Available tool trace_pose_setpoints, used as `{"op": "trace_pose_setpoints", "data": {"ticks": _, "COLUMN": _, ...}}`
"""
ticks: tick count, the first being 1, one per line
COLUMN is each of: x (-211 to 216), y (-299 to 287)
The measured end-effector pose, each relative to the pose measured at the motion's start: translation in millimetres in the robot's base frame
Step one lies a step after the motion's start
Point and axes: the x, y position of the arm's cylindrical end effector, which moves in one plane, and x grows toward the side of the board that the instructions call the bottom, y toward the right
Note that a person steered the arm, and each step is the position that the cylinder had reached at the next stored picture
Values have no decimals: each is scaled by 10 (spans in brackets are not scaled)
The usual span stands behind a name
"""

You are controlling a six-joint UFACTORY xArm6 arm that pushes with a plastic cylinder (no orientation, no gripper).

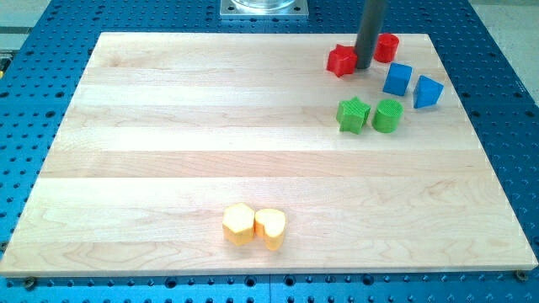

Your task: Place the red blocks diagonal to the green blocks

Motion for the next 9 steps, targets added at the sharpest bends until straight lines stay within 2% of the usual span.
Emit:
{"op": "trace_pose_setpoints", "data": {"ticks": 2, "x": -59, "y": -511}}
{"op": "trace_pose_setpoints", "data": {"ticks": 4, "x": -799, "y": 15}}
{"op": "trace_pose_setpoints", "data": {"ticks": 5, "x": -786, "y": 336}}
{"op": "trace_pose_setpoints", "data": {"ticks": 7, "x": -418, "y": 1638}}
{"op": "trace_pose_setpoints", "data": {"ticks": 9, "x": -279, "y": 1302}}
